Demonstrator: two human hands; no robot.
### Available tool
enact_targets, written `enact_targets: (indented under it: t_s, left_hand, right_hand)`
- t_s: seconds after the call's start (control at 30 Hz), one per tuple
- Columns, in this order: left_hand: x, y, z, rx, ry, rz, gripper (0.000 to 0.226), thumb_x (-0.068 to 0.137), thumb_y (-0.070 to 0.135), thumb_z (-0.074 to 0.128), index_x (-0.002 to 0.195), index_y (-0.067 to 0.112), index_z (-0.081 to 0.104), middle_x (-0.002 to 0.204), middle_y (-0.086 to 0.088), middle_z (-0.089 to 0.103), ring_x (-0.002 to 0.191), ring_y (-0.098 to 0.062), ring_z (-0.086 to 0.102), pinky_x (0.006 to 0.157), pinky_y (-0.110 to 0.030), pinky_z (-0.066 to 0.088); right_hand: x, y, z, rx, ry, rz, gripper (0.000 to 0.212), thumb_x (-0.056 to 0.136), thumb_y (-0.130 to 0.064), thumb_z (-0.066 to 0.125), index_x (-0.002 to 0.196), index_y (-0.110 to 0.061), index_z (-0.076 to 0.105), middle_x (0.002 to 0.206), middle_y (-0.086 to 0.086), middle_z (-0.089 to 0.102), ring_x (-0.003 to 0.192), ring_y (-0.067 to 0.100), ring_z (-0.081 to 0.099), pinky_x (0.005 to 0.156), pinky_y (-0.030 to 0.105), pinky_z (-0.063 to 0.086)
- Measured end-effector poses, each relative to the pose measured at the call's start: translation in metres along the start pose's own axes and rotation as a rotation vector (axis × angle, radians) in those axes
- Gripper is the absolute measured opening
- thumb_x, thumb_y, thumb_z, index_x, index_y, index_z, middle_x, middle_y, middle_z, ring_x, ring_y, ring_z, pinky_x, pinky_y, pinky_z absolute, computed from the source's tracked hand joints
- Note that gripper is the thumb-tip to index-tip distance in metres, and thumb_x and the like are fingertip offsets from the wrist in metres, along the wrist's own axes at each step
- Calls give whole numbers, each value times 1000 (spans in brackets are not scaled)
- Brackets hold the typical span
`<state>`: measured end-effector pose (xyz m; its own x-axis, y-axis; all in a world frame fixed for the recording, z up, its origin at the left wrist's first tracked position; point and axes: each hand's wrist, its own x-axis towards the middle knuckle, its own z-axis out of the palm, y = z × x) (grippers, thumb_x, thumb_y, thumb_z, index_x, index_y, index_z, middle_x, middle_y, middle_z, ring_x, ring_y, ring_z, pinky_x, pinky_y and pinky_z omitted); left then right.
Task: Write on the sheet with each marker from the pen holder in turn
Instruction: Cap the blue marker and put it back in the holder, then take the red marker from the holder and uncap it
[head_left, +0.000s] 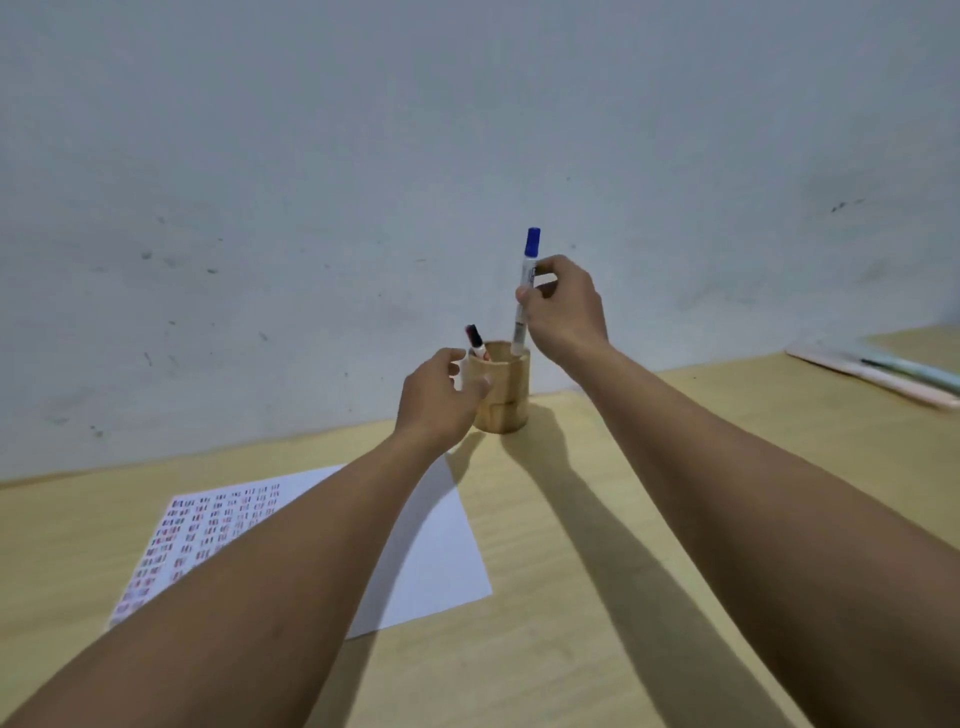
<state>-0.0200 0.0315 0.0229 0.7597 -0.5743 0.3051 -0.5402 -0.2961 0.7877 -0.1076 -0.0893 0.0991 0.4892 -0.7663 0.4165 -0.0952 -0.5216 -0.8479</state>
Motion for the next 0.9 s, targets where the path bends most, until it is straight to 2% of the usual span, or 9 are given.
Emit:
enact_targets:
  t_s: [0.13,0.23,0.33,0.4,0.5,0.6,0.7,0.8,0.9]
  left_hand:
    - [14,-5,30,-32,-10,-13,70,82,36,77,142,16,46,132,-5,62,118,-25,60,95,-38,50]
    - [21,-7,44,-81,-15,-33,71,79,38,78,139,18,47,125,-1,64,110,-23,64,87,-39,55]
    - [25,-12,54,-161,-17,-71,53,82,26,77,128,20,51,114,4,64,91,-11,65,62,-17,53]
    - [24,-15,58,-223,-23,-83,48,83,16,76,124,21,53,107,5,63,81,0,60,46,-6,44]
    - [25,-20,60,-280,-18,-65,51,81,11,78,124,20,53,107,5,65,82,2,60,46,-6,45]
    - [28,-23,60,-306,-25,-59,52,80,13,81,123,21,53,103,10,63,84,6,59,48,-5,45]
    - [29,-24,60,-312,-28,-47,54,79,14,83,124,21,53,104,9,64,84,7,59,51,-4,45]
    - [32,-27,60,-285,-21,-33,59,79,18,83,129,21,52,108,8,65,85,8,60,54,-5,47]
    - [32,-29,59,-252,-5,-24,59,80,15,78,133,21,52,110,7,65,89,-5,64,55,-6,47]
  right_hand:
    - [15,16,1,-54,-27,-20,19,101,-16,56,120,-19,57,81,-9,61,66,0,57,53,18,39]
    - [22,27,7,-127,-78,-23,18,102,-21,56,119,-17,60,82,-3,66,65,7,63,54,24,46]
    - [26,38,16,-237,-151,-21,21,102,-28,57,113,-13,67,90,2,66,75,19,65,71,34,55]
    - [30,46,20,-313,-188,-3,23,100,-27,59,99,-8,71,86,3,68,79,23,65,72,34,52]
    - [34,53,24,-378,-218,48,23,94,-21,63,88,-3,76,84,11,74,82,29,69,65,34,51]
    - [35,56,29,-381,-221,78,19,90,-19,67,87,-4,78,83,10,74,82,28,70,62,32,48]
    - [34,60,32,-389,-188,72,17,91,-18,68,92,-4,78,90,10,75,85,28,71,71,36,56]
    - [33,60,32,-378,-148,63,19,94,-14,66,111,-8,71,106,7,71,97,27,68,85,41,58]
    - [35,57,33,-344,-119,26,21,91,-10,61,111,-15,66,104,7,67,94,26,66,81,41,58]
